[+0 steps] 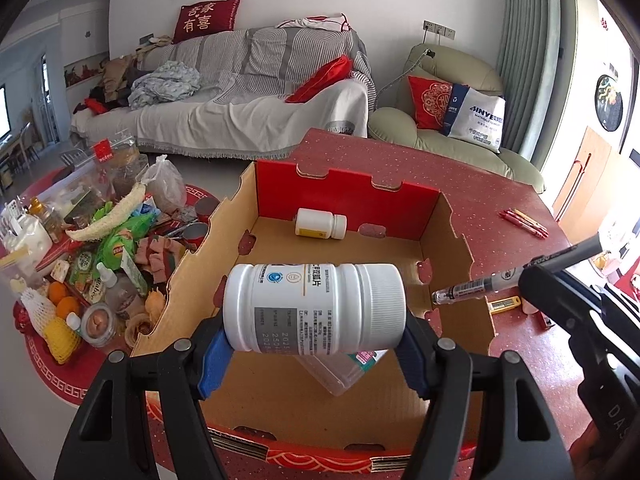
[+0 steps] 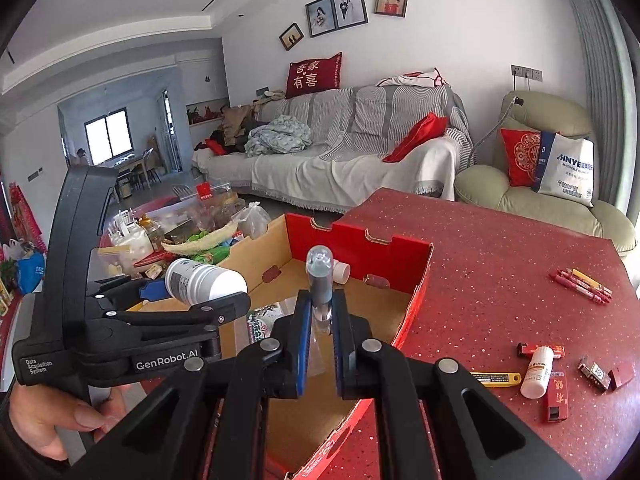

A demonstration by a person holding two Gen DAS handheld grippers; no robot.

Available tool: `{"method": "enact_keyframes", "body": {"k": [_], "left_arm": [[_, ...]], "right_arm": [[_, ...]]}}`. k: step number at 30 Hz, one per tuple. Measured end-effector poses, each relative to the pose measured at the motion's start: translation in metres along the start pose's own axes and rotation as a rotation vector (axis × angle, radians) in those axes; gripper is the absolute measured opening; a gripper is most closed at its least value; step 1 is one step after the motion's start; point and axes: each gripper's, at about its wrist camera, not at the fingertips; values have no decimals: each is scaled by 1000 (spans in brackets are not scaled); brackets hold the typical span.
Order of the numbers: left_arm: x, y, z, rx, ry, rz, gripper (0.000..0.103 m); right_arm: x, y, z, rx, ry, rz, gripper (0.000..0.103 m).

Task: Organize rigid objects
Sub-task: 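Open both grippers over the box to drop the white bottle and silver marker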

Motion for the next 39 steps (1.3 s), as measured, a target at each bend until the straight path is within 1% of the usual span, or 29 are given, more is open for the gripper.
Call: {"method": "enact_keyframes", "body": {"k": [16,28,39], "left_arm": [[-27,10,-11,-7,45,-13,73],[-37,11,-20,-13,59,-15,73],[-47,13,-20,-13,74,-15,73]], "right_arm": [[-35,2,-12,19,61,21,10],[-45,2,-14,15,66,23,10],[-50,2,-15,20,71,26,10]]}}
Point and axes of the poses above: each gripper's, at about its wrist camera, not at the fingertips, and x roughly against the way its jaws point, y to its left, z to its underside, and after that the axes turned 2 degrees about x, right-handed
